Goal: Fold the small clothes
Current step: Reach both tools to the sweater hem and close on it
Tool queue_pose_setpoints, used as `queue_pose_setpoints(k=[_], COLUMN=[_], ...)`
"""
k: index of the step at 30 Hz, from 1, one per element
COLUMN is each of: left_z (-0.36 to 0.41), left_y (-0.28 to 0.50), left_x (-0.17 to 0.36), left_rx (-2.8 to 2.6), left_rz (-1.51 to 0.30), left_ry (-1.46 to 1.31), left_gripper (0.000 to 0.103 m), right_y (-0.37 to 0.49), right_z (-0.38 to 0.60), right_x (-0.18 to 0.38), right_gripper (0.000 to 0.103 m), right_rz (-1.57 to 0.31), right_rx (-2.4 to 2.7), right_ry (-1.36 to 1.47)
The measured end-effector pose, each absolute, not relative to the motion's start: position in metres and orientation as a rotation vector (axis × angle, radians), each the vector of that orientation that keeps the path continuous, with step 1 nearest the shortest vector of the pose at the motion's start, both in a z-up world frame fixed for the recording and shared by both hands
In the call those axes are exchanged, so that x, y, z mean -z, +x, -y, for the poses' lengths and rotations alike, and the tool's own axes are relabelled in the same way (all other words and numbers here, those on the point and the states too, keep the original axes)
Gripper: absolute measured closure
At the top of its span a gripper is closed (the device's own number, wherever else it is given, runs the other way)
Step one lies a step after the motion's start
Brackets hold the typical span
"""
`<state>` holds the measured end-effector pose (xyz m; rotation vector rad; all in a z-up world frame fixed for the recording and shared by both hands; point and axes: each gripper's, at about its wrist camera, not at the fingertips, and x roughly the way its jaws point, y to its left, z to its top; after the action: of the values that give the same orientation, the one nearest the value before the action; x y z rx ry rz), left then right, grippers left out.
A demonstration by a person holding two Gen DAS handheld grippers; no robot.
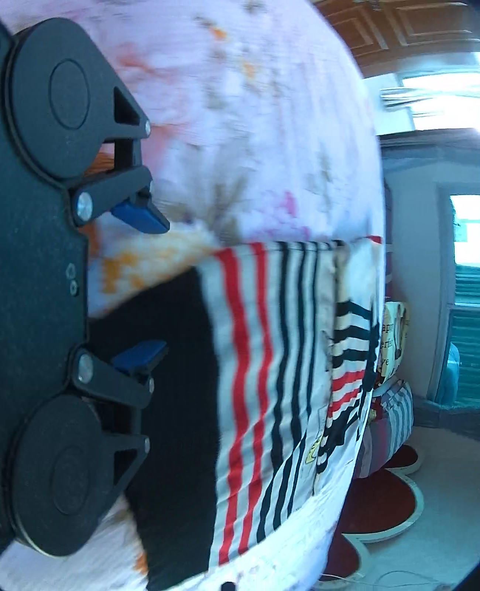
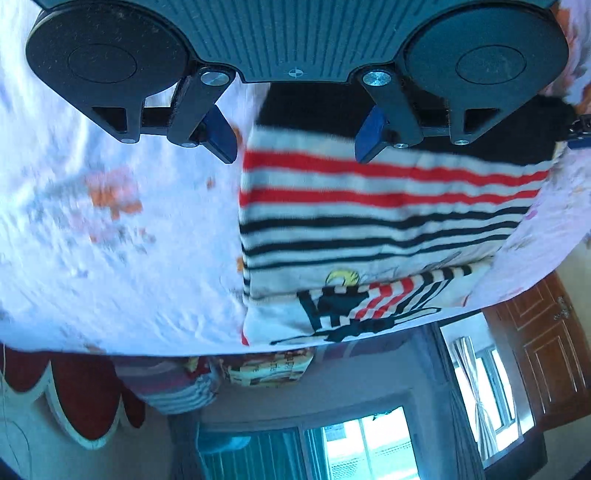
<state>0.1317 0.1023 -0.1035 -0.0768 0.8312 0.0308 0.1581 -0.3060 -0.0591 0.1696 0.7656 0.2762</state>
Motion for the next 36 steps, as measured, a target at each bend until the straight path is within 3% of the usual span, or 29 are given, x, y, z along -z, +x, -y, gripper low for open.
queue_pose_setpoints(k=[3,5,7,11,17,27,29,33,36], left_z=[-0.118,-0.127,-0.136,-0.146,-0.143,-0.148,-0.147,-0.149,-0.149], left_y=[0.119,0.114,0.115,0.127,0.149,0.166,0.161,0.161,0.166], left_x=[0.106,0.11,0.116,0.128,0.131,0.139,0.14,0.144,0.144], left_rx=[0.012,0.059,0.096,0.16,0.165,0.206,0.23,0.24,0.225], left_rz=[-0.844,-0.849,-0.857,-0.867,-0.86,-0.837,-0.837,-0.829,-0.833], left_ry=[-0.259,-0.39,-0.506,-0.662,-0.677,-0.728,-0.717,-0.743,-0.748], left_gripper=[0.046,0.046,0.046,0.047,0.049,0.061,0.061,0.059,0.065], right_y=[0.141,0.137,0.136,0.142,0.165,0.184,0.177,0.168,0.174], right_z=[0.317,0.324,0.333,0.348,0.358,0.36,0.358,0.359,0.357], right_x=[0.063,0.069,0.076,0.09,0.103,0.113,0.114,0.119,0.119], right_gripper=[0.037,0.052,0.056,0.056,0.056,0.057,0.068,0.073,0.094], right_rz=[-0.797,-0.83,-0.859,-0.907,-0.905,-0.914,-0.937,-0.943,-0.968], right_rx=[-0.298,-0.302,-0.303,-0.302,-0.327,-0.386,-0.415,-0.43,-0.419], right_ry=[0.258,0.331,0.411,0.532,0.643,0.726,0.722,0.747,0.737])
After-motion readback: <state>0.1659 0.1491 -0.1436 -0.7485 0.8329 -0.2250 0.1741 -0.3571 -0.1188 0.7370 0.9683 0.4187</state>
